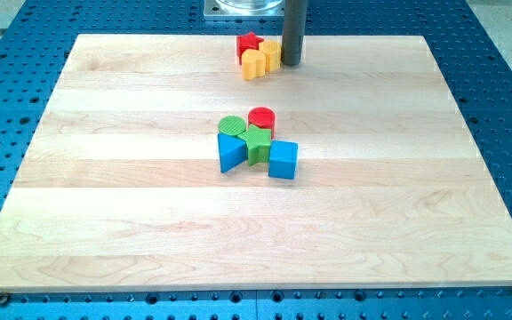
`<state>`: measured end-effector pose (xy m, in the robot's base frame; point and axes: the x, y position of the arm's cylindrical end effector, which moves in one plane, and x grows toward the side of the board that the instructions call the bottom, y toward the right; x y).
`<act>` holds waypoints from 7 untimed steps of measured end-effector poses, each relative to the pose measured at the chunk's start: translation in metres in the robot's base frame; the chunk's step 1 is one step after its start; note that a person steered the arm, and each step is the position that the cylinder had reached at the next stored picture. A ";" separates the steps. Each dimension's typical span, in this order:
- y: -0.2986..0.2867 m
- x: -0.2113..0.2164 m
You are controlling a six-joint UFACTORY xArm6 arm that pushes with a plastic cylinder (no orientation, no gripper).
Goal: Form a triangle with the yellow blocks and red star
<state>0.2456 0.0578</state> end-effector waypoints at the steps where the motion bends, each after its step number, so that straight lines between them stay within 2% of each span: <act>1: 0.003 -0.015; 2: 0.017 -0.046; 3: -0.044 -0.051; 4: -0.097 -0.017; 6: -0.032 0.024; 7: -0.004 0.059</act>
<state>0.3044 0.0542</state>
